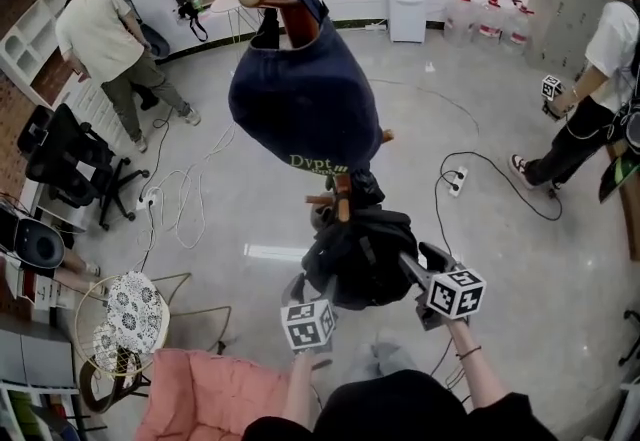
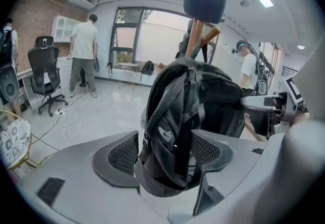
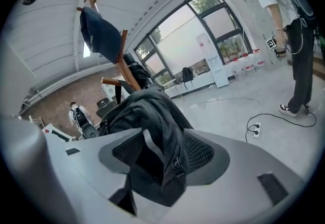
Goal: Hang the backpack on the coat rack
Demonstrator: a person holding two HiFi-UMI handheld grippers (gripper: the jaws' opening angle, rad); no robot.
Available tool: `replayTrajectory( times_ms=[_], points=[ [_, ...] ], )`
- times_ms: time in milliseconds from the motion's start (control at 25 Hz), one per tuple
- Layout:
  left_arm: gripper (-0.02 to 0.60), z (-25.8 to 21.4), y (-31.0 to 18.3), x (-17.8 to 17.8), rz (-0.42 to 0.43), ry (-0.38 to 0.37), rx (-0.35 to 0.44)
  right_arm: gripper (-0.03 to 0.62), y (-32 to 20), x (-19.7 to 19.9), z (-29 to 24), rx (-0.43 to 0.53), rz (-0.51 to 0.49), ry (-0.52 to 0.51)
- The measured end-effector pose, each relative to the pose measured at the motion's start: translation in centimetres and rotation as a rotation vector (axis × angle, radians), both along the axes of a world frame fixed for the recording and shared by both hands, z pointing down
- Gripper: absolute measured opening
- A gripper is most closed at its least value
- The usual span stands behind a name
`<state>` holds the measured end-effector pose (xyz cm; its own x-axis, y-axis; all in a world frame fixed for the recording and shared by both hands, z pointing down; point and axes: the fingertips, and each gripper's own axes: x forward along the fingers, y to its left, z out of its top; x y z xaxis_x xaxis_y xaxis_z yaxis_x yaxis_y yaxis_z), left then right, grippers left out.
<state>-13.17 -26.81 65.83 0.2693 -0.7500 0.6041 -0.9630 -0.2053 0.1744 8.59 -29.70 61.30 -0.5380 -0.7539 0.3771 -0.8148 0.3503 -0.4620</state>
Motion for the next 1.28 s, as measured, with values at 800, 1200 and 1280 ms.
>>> replayTrajectory(
  times_ms=[800, 1200, 1280],
  points=[
    [0.058, -12.2, 4.2, -1.7, 0.021, -0.039, 0.224, 0.026, 4.1, 2.6, -10.6, 0.207, 0.039, 0.047],
    [0.021, -19.0, 5.0, -2.5, 0.043, -0.022, 0.375, 0.015, 4.4, 2.7, -17.4, 0.343, 0.013, 0.026],
    [0.020, -20.1, 5.0, -2.6, 0.051, -0.033, 0.399, 0.014, 4.2, 2.9, -18.4, 0.366, 0.016, 0.030]
  ],
)
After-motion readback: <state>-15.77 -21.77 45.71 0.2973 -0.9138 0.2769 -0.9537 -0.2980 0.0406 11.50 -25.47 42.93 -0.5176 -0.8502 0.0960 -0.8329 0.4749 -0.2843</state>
